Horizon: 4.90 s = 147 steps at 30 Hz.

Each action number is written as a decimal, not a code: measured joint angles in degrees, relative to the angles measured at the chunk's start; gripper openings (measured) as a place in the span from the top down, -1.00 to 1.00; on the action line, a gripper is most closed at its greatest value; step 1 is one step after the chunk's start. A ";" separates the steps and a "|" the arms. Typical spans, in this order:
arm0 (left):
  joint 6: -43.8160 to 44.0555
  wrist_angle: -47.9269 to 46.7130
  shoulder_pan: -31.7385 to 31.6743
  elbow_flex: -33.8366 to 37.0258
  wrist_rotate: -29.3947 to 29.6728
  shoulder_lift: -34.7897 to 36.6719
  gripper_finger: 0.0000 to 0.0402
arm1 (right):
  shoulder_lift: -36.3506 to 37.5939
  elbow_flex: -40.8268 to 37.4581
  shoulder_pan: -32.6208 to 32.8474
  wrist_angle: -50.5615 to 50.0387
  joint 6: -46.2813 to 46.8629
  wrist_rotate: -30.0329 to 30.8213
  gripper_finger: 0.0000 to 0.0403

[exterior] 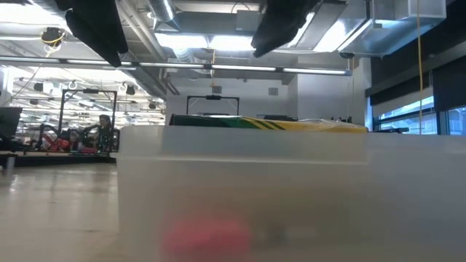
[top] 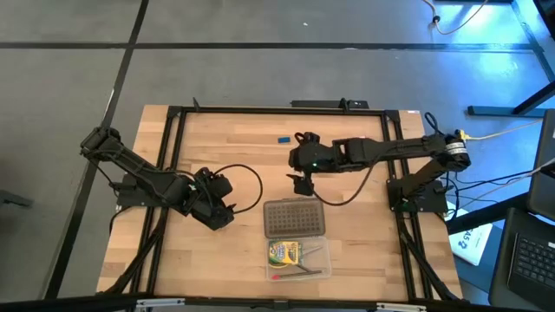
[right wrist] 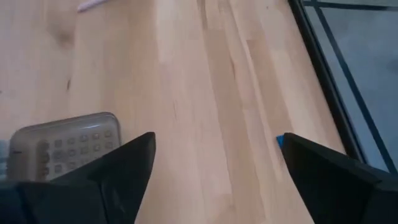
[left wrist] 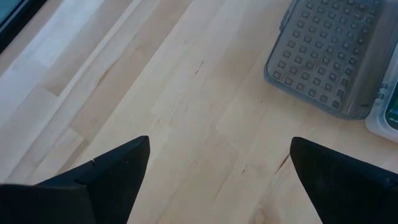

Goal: Pack school essentials
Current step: Put the blue eraser into the supply box

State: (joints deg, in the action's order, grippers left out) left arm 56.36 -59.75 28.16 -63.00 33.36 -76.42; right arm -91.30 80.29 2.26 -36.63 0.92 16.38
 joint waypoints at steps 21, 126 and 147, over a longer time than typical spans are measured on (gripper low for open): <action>0.00 0.10 0.00 0.00 0.00 0.00 -0.91 | -17.22 -0.07 -20.57 3.10 -14.80 -11.46 -0.74; 0.00 0.55 -0.01 0.00 0.00 -0.02 -0.91 | -27.77 6.19 -33.02 4.23 -25.09 -25.40 0.62; 0.00 0.57 -0.01 0.00 0.00 -0.02 -0.91 | -8.68 6.34 -15.56 -9.34 -14.43 -26.63 0.62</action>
State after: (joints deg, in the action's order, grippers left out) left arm 56.36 -59.18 28.15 -63.00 33.36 -76.44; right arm -99.98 86.63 -13.30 -45.97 -13.51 -10.25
